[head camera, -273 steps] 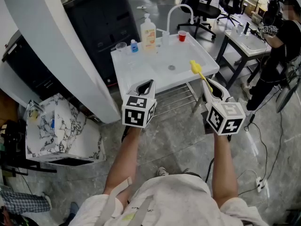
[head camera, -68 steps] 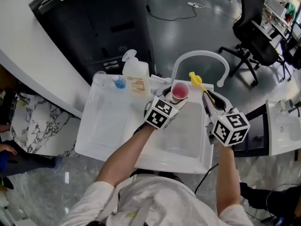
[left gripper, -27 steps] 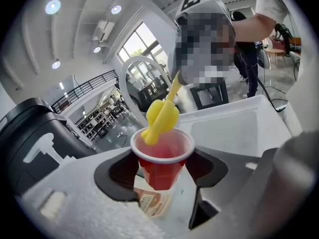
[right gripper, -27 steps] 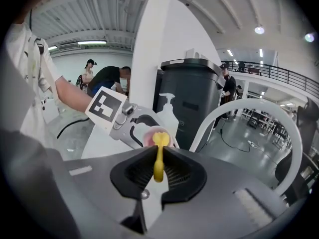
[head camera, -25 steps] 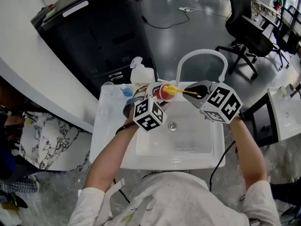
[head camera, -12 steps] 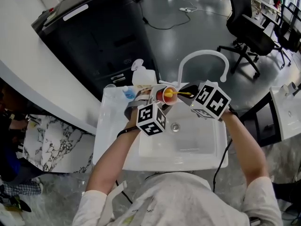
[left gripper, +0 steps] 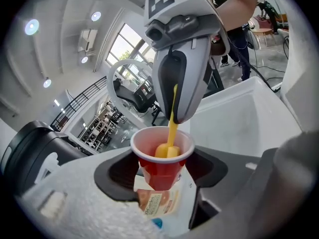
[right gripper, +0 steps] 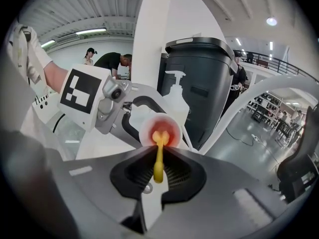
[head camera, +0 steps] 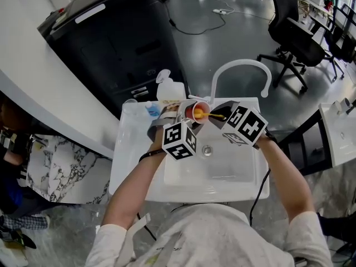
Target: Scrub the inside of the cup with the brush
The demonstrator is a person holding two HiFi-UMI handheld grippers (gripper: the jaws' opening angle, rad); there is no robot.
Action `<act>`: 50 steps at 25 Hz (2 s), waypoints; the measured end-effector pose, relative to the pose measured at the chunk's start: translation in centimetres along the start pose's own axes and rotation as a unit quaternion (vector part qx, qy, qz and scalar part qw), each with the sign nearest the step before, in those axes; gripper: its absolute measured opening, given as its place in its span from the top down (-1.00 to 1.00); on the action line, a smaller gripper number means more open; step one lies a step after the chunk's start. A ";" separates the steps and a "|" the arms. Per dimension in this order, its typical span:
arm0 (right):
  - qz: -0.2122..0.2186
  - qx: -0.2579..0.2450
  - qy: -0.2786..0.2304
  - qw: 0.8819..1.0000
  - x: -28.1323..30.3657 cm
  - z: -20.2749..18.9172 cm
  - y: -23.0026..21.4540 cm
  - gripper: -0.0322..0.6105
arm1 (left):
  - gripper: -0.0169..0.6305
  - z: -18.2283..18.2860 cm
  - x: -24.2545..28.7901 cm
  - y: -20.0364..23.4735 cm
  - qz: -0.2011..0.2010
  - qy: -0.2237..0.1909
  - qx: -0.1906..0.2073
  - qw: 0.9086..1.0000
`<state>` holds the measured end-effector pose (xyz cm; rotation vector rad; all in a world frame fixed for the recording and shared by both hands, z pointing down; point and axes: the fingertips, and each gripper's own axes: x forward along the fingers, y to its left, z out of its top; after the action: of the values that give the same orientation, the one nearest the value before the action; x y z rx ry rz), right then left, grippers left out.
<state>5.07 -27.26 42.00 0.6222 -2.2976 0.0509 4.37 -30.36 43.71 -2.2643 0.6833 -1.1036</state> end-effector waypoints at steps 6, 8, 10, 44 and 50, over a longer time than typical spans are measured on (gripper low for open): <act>0.007 -0.002 -0.010 1.000 -0.4 0.4 1.1 0.79 | 0.04 -0.3 0.4 -0.5 -0.005 0.004 -0.007 1.000; 0.007 -0.006 -0.009 1.000 -0.5 0.6 1.2 0.79 | 0.04 -0.3 0.5 -0.6 -0.008 0.006 -0.007 1.000; 0.005 -0.008 -0.009 1.000 -0.7 0.7 1.2 0.79 | 0.04 -0.4 0.6 -0.9 -0.011 0.007 -0.007 1.000; 0.006 0.031 -0.004 1.000 -0.9 -0.6 0.3 0.79 | 0.03 -1.2 0.5 -1.0 -0.012 0.009 -0.015 1.000; 0.014 0.028 -0.010 0.999 -0.9 -0.3 1.3 0.79 | 0.03 -1.4 0.6 -1.3 -0.014 0.013 -0.016 1.000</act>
<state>5.25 -25.68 41.84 0.6223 -2.3318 0.1240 3.87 -30.12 45.65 -2.2974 0.6860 -1.1445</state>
